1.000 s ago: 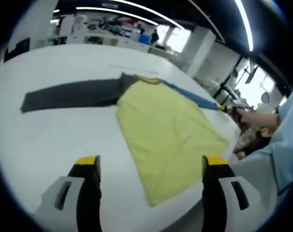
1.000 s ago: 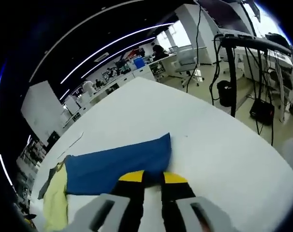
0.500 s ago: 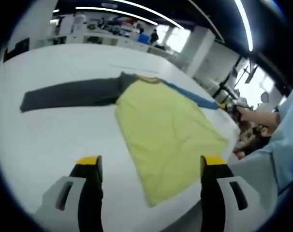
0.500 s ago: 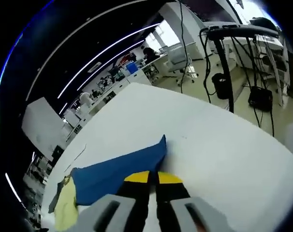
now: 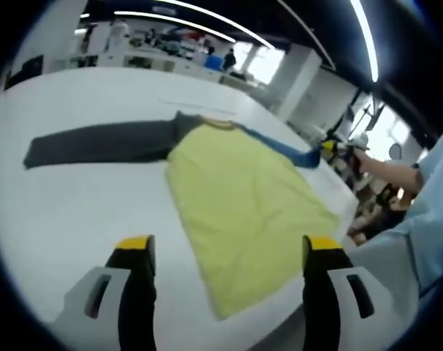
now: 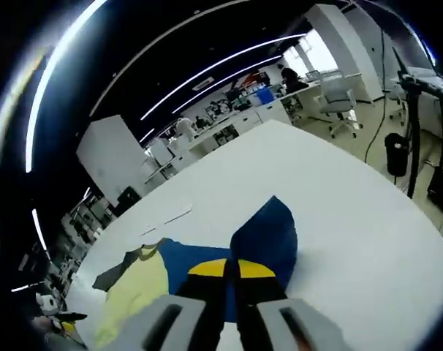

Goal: Fold the garment on the visible template until the final outline fits inside the template.

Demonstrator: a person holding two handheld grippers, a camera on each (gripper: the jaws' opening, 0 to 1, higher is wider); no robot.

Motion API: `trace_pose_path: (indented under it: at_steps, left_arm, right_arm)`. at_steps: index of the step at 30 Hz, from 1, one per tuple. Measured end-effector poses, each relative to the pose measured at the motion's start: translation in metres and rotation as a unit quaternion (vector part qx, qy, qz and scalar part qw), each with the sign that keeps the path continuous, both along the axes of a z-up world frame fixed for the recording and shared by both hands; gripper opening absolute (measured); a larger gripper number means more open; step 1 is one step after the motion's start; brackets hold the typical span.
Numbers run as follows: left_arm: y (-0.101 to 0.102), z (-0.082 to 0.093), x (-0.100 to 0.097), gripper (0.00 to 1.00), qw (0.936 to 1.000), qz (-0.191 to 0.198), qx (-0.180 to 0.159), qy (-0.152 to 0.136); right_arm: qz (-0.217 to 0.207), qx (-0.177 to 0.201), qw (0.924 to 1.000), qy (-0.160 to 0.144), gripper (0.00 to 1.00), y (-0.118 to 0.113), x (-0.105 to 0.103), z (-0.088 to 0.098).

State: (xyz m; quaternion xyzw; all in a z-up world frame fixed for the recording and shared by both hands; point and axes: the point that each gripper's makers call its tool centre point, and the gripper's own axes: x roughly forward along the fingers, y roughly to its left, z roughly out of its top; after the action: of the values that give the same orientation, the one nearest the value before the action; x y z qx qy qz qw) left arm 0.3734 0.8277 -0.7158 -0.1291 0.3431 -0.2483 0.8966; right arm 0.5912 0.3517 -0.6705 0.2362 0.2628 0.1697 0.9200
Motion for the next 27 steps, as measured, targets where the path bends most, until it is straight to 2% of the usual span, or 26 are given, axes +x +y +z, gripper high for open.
trace_pose_path:
  at_steps: [6,10,13,19,22,27]
  left_arm:
    - [0.001,0.001,0.0,0.78,0.9999,0.005,-0.009,-0.007]
    - [0.002,0.001,0.0,0.78,0.9998,0.009,-0.014,-0.01]
    - [0.005,-0.001,-0.001,0.77,0.9997,0.014,-0.018,-0.013]
    - [0.005,-0.002,-0.001,0.77,0.9994,0.018,-0.025,-0.014]
    - [0.004,-0.002,0.0,0.77,0.9994,0.018,-0.027,-0.014]
    - [0.005,-0.003,-0.001,0.76,0.9992,0.021,-0.03,-0.014]
  right_arm:
    - [0.054,0.029,0.9981,-0.009,0.0,0.06,0.018,0.012]
    - [0.083,0.038,0.9957,-0.015,0.0,0.101,0.023,0.018]
    - [0.099,0.044,0.9939,-0.019,0.0,0.121,0.028,0.021]
    - [0.148,0.048,0.9873,-0.033,0.0,0.178,0.036,0.032]
    - [0.168,0.076,0.982,-0.044,0.0,0.208,0.038,0.045]
    - [0.209,0.066,0.974,-0.058,0.0,0.256,0.039,0.055]
